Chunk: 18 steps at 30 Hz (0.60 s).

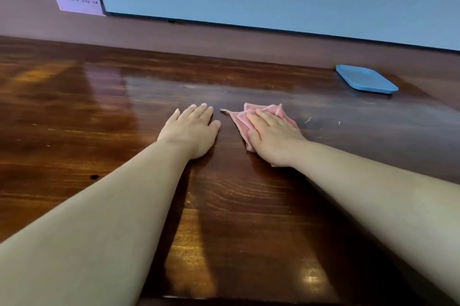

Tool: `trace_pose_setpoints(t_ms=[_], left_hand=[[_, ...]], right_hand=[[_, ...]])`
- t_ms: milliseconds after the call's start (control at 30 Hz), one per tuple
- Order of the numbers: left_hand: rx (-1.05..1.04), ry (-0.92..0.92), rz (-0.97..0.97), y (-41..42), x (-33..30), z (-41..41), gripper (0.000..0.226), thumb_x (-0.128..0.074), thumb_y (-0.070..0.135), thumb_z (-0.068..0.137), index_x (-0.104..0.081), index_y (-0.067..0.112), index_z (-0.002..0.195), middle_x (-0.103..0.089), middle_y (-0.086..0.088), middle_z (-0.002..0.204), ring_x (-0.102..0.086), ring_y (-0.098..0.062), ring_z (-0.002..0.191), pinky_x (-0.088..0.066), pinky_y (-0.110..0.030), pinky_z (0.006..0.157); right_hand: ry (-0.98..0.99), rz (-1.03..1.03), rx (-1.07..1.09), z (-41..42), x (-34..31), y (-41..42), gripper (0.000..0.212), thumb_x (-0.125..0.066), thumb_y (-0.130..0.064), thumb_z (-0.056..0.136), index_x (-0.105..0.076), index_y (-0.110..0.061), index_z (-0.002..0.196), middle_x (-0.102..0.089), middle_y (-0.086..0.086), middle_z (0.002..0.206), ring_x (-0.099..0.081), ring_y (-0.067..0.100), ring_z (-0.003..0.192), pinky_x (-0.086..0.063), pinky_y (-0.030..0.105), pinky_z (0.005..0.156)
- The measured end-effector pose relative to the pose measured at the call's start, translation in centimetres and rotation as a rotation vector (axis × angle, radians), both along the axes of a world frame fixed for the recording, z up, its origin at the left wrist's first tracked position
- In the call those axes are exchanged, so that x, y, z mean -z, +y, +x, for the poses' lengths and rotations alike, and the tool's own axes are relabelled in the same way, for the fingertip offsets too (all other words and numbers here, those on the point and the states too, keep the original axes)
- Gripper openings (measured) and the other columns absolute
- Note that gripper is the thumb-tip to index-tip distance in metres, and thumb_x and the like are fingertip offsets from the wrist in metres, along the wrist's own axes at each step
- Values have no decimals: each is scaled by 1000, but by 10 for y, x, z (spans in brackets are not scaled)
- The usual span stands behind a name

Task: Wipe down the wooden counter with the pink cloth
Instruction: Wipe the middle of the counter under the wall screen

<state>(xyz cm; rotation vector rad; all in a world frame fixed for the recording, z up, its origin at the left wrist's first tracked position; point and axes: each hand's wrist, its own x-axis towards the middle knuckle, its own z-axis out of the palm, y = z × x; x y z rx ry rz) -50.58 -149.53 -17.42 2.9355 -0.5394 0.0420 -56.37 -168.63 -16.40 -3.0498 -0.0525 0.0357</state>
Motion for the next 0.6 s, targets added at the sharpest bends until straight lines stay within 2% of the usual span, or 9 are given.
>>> trace_pose_setpoints(t_ms=[200,367,433,500,600], left_hand=[[10,5,36,2,-4,-3,59,-17,49,102,-12,24,155,-5,8,162,-2,-12,148,-2,-40,118],[-21,8,38,1,-6,-2,60,-19,51,101,-13,25,155,-6,8,162,-4,-11,148,-3,-39,119],[-39,8,25,2,-5,-1,62,-22,52,100,-13,23,155,-6,6,162,-5,-11,148,-4,-38,119],[-62,1,13,1,-5,0,64,-24,53,100,-14,22,155,-7,4,162,-5,-11,148,-4,-37,119],[-84,13,20,0,-5,0,64,-26,53,100,-17,22,155,-8,5,162,-5,-11,148,-5,-37,120]], right_hand=[[-45,43,-134,-1,-6,-11,52,-21,-33,107,-29,-24,157,-20,-2,167,-11,15,154,3,39,125],[-37,50,-250,-6,1,-27,56,-19,-36,105,-24,-24,159,-18,-3,167,-8,16,154,1,40,125],[-60,66,-291,-8,2,-40,53,-20,-34,106,-29,-25,157,-25,-4,165,-11,16,154,4,40,125],[-71,85,-260,-3,-7,-48,47,-21,-31,107,-38,-25,151,-34,-4,159,-17,18,151,5,41,125],[-87,77,-273,-8,-5,-53,39,-19,-32,106,-47,-25,133,-44,-5,146,-29,18,144,-5,42,123]])
